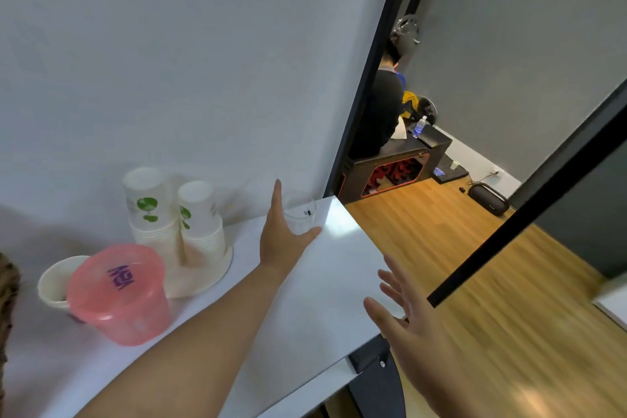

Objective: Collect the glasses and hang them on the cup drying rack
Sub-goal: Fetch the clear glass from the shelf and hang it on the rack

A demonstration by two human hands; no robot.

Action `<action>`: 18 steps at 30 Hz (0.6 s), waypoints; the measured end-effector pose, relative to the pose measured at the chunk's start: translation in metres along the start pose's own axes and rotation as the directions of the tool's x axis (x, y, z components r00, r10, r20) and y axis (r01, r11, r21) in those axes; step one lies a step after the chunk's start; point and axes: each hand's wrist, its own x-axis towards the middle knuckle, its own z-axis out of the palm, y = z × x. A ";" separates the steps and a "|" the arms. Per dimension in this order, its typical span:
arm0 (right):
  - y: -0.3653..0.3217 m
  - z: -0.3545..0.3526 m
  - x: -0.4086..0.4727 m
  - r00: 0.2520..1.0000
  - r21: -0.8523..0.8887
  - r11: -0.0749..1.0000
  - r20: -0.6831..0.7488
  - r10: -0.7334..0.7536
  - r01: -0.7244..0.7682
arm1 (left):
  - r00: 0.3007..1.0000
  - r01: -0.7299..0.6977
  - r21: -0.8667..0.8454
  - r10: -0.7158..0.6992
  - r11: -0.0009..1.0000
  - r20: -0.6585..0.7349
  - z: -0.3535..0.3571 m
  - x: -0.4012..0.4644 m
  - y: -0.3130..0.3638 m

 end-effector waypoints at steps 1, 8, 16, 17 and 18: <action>-0.002 0.002 0.000 1.000 -0.003 1.000 0.001 0.003 -0.003 | 1.000 0.004 0.001 -0.004 1.000 -0.007 0.002 0.001 -0.002; 0.001 0.006 0.007 0.999 -0.020 1.000 -0.034 0.010 -0.010 | 1.000 -0.008 0.026 0.009 1.000 -0.009 -0.001 0.002 -0.003; -0.015 -0.004 0.002 0.995 -0.016 0.996 -0.059 -0.085 0.084 | 0.990 -0.140 0.044 0.140 0.989 0.009 -0.032 -0.017 0.059; -0.020 -0.006 -0.001 0.993 -0.007 0.995 -0.062 -0.101 0.101 | 0.988 -0.154 0.048 0.154 0.987 0.010 -0.038 -0.022 0.068; -0.024 -0.009 -0.004 0.991 0.000 0.993 -0.062 -0.121 0.121 | 0.985 -0.170 0.051 0.170 0.984 0.009 -0.044 -0.028 0.078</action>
